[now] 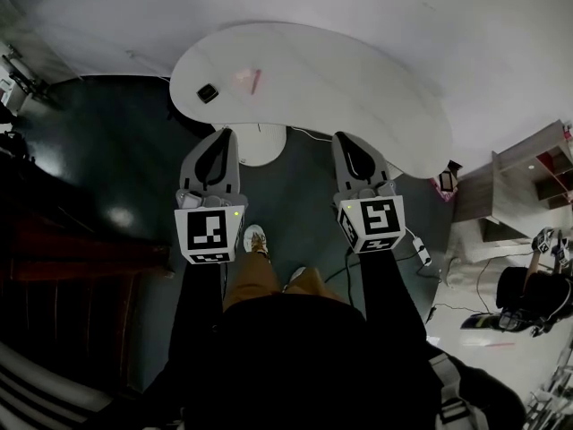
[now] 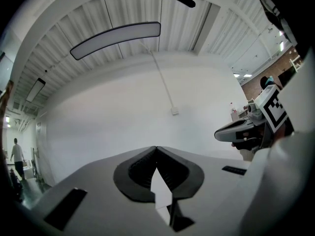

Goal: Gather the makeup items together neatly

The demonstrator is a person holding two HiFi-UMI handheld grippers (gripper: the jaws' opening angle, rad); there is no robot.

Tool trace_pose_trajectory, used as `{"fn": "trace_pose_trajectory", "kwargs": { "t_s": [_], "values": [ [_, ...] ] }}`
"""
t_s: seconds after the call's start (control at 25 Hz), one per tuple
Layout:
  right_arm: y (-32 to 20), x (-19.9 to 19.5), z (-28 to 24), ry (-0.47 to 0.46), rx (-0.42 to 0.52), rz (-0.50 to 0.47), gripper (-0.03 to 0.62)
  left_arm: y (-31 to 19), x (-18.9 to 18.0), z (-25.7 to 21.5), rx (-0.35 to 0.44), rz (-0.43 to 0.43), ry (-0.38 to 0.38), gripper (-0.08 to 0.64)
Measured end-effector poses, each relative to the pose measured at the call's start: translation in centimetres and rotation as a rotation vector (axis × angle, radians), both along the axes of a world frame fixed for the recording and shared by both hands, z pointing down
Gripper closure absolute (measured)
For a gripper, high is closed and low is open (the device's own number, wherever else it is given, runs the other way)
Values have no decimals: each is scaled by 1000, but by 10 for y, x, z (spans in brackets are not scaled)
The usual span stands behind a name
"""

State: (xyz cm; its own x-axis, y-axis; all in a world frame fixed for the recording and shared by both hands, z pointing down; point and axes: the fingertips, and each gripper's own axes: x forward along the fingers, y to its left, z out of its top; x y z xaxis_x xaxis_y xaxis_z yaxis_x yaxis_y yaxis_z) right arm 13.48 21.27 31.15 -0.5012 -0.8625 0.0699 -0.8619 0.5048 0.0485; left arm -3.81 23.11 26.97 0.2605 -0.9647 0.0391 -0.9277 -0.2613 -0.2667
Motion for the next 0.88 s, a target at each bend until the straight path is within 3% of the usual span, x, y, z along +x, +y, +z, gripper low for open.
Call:
{"fn": "trace_pose_trajectory", "kwargs": {
  "t_s": [0.44, 0.88],
  "values": [
    [-90, -68, 7, 2, 15, -38, 566, -90, -56, 14, 4, 4, 1, 543],
    [-232, -188, -6, -3, 8, -13, 566, -228, -156, 10, -9, 71, -10, 543]
  ]
}}
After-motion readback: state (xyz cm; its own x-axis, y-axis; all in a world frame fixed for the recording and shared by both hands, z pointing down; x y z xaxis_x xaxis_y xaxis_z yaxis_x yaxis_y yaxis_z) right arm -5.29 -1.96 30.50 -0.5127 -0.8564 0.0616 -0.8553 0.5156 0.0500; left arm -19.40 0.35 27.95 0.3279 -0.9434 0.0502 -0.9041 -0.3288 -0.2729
